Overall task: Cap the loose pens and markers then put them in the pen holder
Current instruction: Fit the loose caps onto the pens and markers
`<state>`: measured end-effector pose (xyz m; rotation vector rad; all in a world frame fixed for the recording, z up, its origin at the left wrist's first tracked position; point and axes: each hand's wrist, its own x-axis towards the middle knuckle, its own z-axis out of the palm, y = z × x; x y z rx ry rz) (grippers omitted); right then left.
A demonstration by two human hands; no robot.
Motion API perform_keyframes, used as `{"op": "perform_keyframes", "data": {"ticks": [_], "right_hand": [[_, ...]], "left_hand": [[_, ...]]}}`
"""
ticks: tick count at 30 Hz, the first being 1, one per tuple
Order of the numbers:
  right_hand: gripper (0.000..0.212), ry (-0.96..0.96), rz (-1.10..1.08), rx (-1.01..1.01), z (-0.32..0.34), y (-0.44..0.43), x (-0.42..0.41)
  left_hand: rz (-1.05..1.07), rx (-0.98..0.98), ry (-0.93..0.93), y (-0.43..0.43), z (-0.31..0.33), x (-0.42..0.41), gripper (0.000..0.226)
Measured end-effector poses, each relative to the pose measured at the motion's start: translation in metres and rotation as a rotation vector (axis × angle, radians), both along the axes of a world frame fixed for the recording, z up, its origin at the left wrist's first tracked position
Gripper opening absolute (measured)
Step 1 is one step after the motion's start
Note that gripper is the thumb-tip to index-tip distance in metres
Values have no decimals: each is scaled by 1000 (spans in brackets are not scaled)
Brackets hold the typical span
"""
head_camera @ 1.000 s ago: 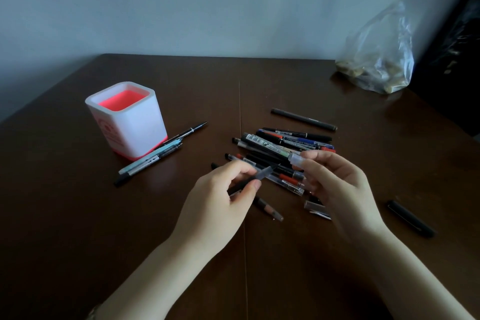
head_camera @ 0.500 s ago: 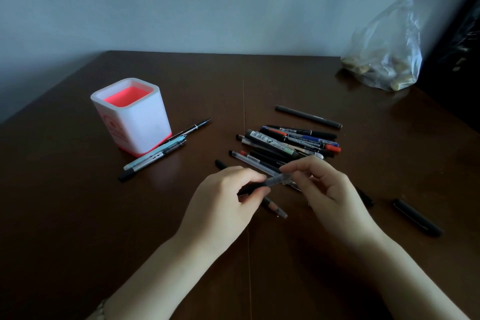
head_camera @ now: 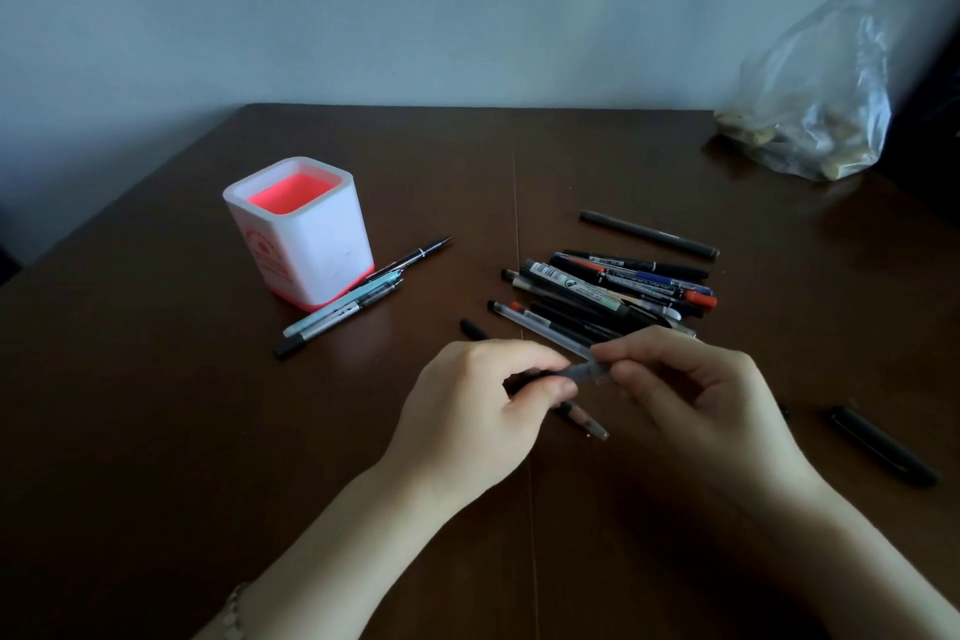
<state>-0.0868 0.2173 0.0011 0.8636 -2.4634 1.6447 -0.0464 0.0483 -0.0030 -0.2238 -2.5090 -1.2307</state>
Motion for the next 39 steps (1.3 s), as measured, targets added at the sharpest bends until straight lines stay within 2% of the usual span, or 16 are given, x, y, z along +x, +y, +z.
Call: {"op": "perform_keyframes", "data": {"ticks": [3, 5, 8, 10, 14, 17, 19, 22, 31, 34, 37, 39], "right_hand": [[31, 40, 52, 37, -1, 3, -1], [30, 70, 75, 68, -1, 5, -3], [25, 57, 76, 57, -3, 3, -4], [29, 9, 86, 74, -4, -1, -4], [31, 70, 48, 393, -9, -1, -7], [31, 140, -150, 300, -8, 8, -11], [29, 132, -297, 227, -3, 12, -16], [22, 139, -432, 285, 4, 14, -28], [21, 29, -393, 513, 6, 13, -70], [25, -10, -322, 588, 5, 19, -76], [30, 73, -285, 672, 13, 29, -70], [24, 131, -332, 634, 21, 40, -58]], "left_hand": [[-63, 67, -104, -2, 3, -2, 10], [-97, 116, -193, -2, 3, -5, 15], [-94, 127, -172, -2, 2, -5, 13], [-76, 19, -104, -3, 0, -5, 13], [3, -277, 60, -15, 1, -8, 17], [286, -484, 165, -44, 3, -17, 25], [504, -532, 36, -67, 5, -21, 21], [688, -562, -216, -82, 3, -20, 27], [702, -759, -473, -76, -8, -26, 23], [668, -676, -381, -63, -5, -24, 21], [493, -331, -166, -31, 5, -15, 21], [319, -223, -138, -7, 9, -5, 23]]}}
